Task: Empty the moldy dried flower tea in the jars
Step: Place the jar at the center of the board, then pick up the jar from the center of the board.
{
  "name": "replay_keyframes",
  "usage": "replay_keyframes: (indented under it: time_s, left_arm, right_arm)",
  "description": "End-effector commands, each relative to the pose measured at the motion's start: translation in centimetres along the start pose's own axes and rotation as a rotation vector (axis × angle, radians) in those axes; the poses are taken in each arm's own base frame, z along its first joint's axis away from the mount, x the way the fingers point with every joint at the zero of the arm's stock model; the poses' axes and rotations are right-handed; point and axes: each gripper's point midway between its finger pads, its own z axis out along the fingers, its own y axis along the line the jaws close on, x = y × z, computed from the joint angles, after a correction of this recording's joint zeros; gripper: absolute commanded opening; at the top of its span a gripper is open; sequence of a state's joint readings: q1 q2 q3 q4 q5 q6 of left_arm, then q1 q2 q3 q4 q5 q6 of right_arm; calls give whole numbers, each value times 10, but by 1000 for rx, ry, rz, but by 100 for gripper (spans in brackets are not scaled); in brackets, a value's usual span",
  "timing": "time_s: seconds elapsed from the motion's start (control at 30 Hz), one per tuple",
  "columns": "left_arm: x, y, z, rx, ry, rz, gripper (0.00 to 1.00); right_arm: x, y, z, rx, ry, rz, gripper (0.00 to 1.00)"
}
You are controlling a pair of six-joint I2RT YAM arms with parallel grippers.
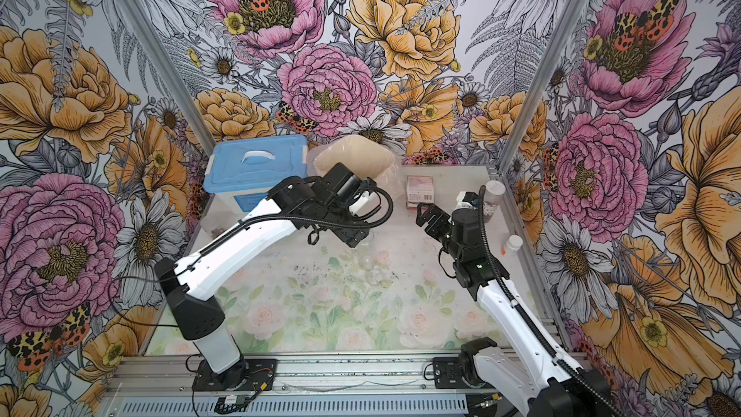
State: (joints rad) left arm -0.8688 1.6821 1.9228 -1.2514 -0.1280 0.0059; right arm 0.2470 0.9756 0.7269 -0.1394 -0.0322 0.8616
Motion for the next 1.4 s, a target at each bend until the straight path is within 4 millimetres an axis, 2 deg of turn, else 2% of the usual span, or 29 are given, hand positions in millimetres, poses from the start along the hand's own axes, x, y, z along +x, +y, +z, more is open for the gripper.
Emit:
replay_keyframes:
  time_s: [0.0, 0.1, 0.23, 0.37, 0.5, 0.67, 0.83, 1.03, 1.27, 1.37]
  left_arm:
    - [-4, 17, -22, -77, -126, -99, 91]
    - [8, 49, -30, -165, -205, -227, 96]
    - [41, 95, -32, -236, -271, -446, 99]
    - [90, 155, -44, -375, -362, -706, 99]
    - [155, 216, -49, -487, -383, -955, 99]
    - [214, 261, -46, -532, -357, -1169, 99]
    - [254, 297, -44, -622, -297, -1297, 99]
    - [283, 331, -38, -701, -213, -1380, 99]
    - [301, 356, -11, -661, -125, -1430, 99]
    - [302, 364, -2, -655, -101, -1433, 99]
  right_arm:
    - [-4, 7, -6, -29, -7, -40, 99]
    - [-4, 15, -8, -61, 4, -80, 99]
    - [-1, 27, -12, -117, 33, -164, 99]
    - [3, 38, -16, -170, 55, -272, 99]
    - [8, 42, -17, -182, 61, -350, 99]
    - [18, 43, -16, -164, 60, -423, 99]
    - [26, 43, -13, -149, 64, -482, 99]
    - [35, 45, -10, -159, 85, -524, 99]
    - [46, 39, -13, -165, 93, -604, 99]
    - [51, 36, -13, -170, 104, -617, 99]
